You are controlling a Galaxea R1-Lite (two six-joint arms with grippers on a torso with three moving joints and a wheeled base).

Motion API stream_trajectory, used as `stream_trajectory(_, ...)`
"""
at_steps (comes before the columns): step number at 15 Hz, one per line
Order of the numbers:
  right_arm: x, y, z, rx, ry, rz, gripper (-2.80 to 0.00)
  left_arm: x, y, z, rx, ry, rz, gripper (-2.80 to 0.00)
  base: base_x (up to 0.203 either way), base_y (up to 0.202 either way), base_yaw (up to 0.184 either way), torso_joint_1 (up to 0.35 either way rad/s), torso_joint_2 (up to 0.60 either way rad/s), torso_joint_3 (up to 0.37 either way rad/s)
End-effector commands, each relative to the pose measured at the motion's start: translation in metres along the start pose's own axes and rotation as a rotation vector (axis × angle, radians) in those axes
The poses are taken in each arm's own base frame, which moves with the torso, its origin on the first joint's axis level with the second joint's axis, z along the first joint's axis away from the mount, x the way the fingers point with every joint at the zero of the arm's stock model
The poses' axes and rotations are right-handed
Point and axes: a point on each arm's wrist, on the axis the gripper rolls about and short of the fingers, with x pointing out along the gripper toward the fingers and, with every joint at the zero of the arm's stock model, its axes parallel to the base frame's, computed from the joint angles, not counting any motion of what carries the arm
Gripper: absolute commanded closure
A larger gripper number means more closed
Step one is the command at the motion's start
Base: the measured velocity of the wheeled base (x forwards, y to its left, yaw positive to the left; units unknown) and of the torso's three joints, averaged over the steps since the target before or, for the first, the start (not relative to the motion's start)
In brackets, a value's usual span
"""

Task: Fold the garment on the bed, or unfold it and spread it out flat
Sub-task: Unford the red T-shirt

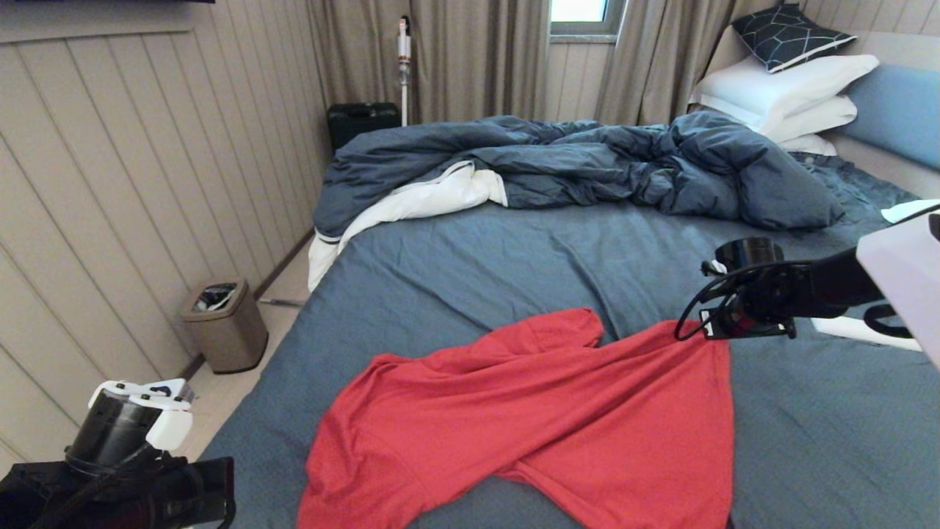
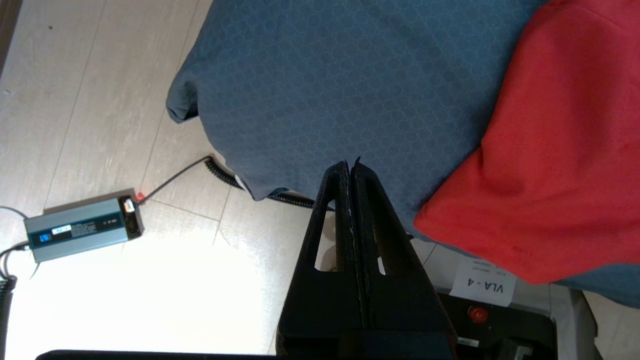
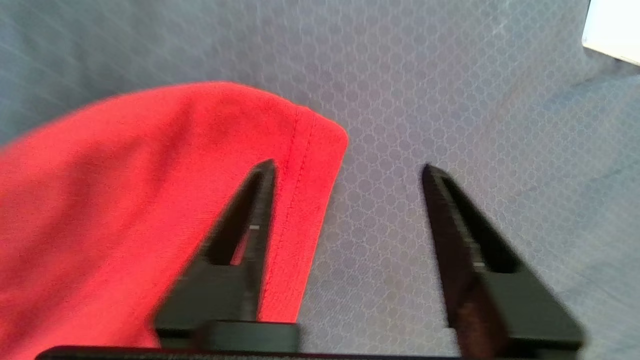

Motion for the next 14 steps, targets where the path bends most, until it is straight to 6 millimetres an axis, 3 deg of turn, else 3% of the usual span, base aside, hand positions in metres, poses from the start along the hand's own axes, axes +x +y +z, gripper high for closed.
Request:
stream_trajectory(1,-0.014,-0.006,0.007,0.026,-0.030,0.017,-2.80,0.000,0.000,0.000,-0.003,-0.001,0.002,0.00,0.000,0.000,0.000,0.000,0.00,0.000)
stream_trajectory(3,-0.039,-0.014,0.010,0.084,-0.051,0.084,-2.80,0.000,0.000,0.000,-0.002,-0.002,0.001,0.00,0.000,0.000,0.000,0.000,0.00,0.000)
stream_trajectory(5,-0.087,-0.028,0.009,0.136,-0.051,0.194,-2.80,0.000,0.000,0.000,-0.002,-0.003,0.001,0.00,0.000,0.000,0.000,0.000,0.00,0.000)
stream_trajectory(6,-0.113,-0.035,0.000,0.155,-0.014,0.264,0.00,-0.002,0.000,0.000,-0.004,-0.009,-0.002,0.00,0.000,0.000,0.000,0.000,0.00,0.000)
stream_trajectory(9,-0.163,-0.035,-0.058,0.133,0.183,0.401,0.00,-0.002,0.001,0.000,-0.004,-0.011,-0.004,0.00,0.000,0.000,0.000,0.000,0.00,0.000)
stream_trajectory(14,-0.202,-0.014,-0.154,0.003,0.425,0.528,0.00,0.000,0.001,-0.003,0.001,0.008,0.003,0.00,0.000,0.000,0.000,0.000,0.00,0.000)
